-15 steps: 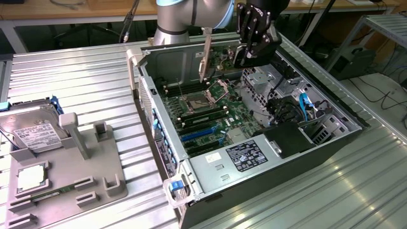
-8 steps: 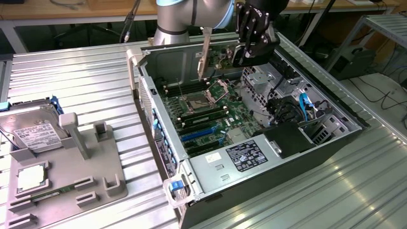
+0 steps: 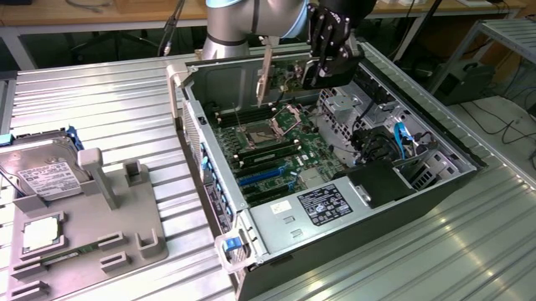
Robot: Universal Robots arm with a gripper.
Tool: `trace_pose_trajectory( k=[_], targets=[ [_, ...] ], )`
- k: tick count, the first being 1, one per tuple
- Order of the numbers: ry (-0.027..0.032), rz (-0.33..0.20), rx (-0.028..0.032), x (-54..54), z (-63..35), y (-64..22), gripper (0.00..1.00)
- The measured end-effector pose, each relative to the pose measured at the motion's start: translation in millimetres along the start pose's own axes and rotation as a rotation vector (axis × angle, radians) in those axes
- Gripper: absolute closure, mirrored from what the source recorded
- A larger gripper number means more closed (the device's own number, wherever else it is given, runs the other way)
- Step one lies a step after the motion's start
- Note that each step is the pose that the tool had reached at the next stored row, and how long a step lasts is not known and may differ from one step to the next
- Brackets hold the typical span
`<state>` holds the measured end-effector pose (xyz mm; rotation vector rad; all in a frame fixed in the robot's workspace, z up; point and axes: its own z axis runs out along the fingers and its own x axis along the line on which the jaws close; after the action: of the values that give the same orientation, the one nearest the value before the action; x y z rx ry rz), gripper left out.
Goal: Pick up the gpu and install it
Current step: 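Insert the gpu into the slot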
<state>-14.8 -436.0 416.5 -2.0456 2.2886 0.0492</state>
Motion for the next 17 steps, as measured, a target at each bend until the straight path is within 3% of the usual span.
trace_pose_trajectory(
  k=[11,17],
  targets=[
    [0.0002,0.000,0.0000,6.9,0.4,3.3,0.72],
    [0.0004,0.000,-0.0001,7.9,1.0,9.4,0.72]
  ],
)
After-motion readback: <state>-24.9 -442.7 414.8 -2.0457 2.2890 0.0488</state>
